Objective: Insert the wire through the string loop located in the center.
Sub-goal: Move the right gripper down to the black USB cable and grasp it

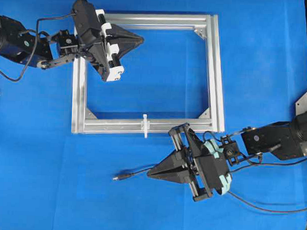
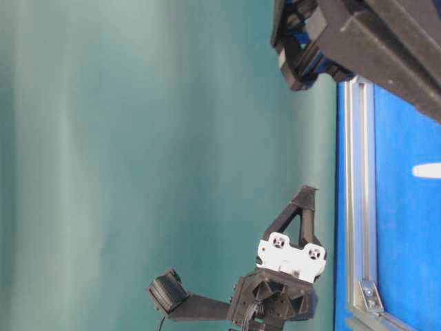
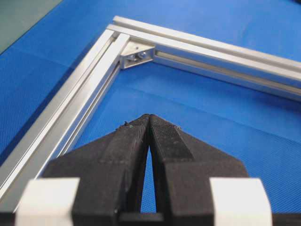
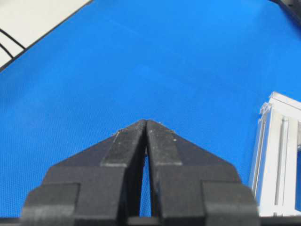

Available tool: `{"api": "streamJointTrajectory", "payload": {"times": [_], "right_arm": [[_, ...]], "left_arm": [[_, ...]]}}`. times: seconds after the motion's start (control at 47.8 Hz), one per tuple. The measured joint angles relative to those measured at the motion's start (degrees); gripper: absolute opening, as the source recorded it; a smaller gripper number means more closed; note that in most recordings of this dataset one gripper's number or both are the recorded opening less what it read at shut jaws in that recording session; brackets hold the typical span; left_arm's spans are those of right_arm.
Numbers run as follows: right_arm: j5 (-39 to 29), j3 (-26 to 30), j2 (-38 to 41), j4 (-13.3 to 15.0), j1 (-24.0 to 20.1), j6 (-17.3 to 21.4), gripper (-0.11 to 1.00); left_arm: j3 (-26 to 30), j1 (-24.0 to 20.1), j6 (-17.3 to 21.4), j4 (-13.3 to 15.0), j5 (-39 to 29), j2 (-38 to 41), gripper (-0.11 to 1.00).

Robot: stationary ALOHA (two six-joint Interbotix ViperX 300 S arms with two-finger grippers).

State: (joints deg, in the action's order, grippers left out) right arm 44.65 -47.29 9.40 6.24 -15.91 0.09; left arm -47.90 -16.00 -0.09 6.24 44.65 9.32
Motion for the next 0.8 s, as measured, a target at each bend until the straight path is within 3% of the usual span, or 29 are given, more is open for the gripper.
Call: {"api": "streamJointTrajectory", "payload": {"times": [0.105,0.335,0.565,0.691,0.795], "right_arm": [[-1.05,0.0,-1.05,0.0,0.0,0.0,-0.05],[-7.03,0.62,-2.2,-0.09,-0.09,1.58,-0.05],[-8.26,0.97,-2.29,0.0,-0.09,3.87,-0.03],[-8.44,0.97,-2.2,0.0,0.0,4.04,0.12],[-8.96,1.05,-2.29,-0.18,-0.09,4.04,0.41]], "left_arm": [[0.09,0.09,0.0,-0.53,-0.88,-0.88,0.0],[0.44,0.26,0.09,-0.97,-1.14,-1.05,0.0],[0.44,0.18,0.09,-0.97,-1.23,-1.05,0.0],[0.44,0.26,0.09,-0.97,-1.23,-1.05,0.0],[0.44,0.18,0.09,-0.97,-1.23,-1.05,0.0]]}}
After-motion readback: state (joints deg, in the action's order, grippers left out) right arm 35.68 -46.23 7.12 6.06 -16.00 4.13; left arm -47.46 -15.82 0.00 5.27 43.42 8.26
